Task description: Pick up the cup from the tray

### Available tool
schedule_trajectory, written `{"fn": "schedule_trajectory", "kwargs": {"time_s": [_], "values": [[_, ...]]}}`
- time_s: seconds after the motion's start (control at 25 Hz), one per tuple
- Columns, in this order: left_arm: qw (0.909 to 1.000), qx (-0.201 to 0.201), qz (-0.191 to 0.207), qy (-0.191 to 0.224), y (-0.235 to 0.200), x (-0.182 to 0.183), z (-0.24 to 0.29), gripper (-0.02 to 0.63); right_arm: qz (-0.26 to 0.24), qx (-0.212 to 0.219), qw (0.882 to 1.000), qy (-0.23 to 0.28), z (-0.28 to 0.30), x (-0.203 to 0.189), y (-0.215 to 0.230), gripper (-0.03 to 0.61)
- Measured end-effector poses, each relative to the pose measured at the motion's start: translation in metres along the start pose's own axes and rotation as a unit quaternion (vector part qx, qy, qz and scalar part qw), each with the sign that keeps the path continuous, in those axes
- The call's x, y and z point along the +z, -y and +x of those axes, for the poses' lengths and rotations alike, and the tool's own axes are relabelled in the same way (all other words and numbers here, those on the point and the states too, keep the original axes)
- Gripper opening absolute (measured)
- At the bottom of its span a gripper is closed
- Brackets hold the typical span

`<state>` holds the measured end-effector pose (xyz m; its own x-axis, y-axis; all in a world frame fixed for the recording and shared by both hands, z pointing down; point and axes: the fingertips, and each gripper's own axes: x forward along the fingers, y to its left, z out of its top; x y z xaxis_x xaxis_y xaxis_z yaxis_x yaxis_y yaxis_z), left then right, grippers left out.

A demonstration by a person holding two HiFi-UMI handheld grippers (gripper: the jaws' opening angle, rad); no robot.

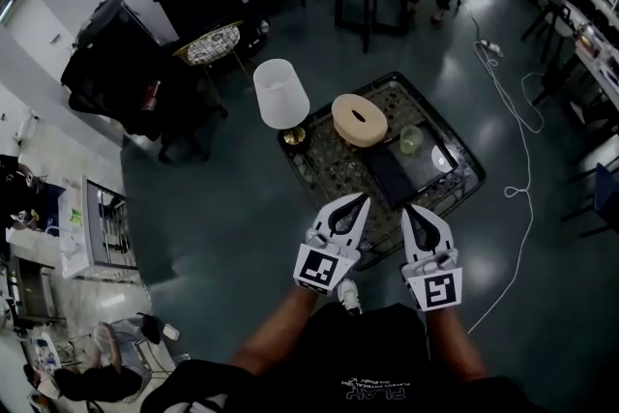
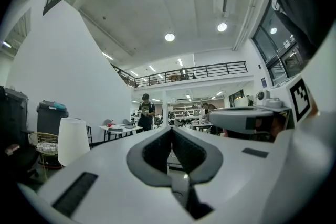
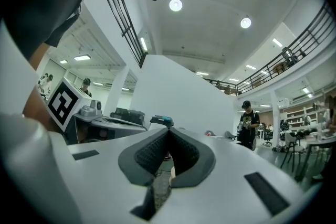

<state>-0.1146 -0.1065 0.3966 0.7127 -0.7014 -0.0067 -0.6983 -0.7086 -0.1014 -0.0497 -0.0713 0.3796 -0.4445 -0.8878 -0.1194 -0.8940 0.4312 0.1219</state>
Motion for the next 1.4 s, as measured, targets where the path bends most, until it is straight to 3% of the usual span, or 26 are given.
{"fn": "schedule_trajectory", "kwargs": {"time_s": [0.4,0.6,1.4], "values": [[0.9984,-0.005,-0.043,0.036,-0.019,0.003,0.028,0.009,-0.011,-0.012,1.0,-0.014,0.026,-0.015,0.016,0.009],[0.9987,-0.006,-0.029,0.041,-0.02,0.006,0.049,0.009,-0.009,-0.013,1.0,-0.011,0.037,-0.015,0.035,0.009],[0.9981,0.036,-0.021,-0.047,0.0,-0.04,0.185,0.009,0.018,0.029,0.999,-0.026,0.068,-0.062,0.176,0.009]]}}
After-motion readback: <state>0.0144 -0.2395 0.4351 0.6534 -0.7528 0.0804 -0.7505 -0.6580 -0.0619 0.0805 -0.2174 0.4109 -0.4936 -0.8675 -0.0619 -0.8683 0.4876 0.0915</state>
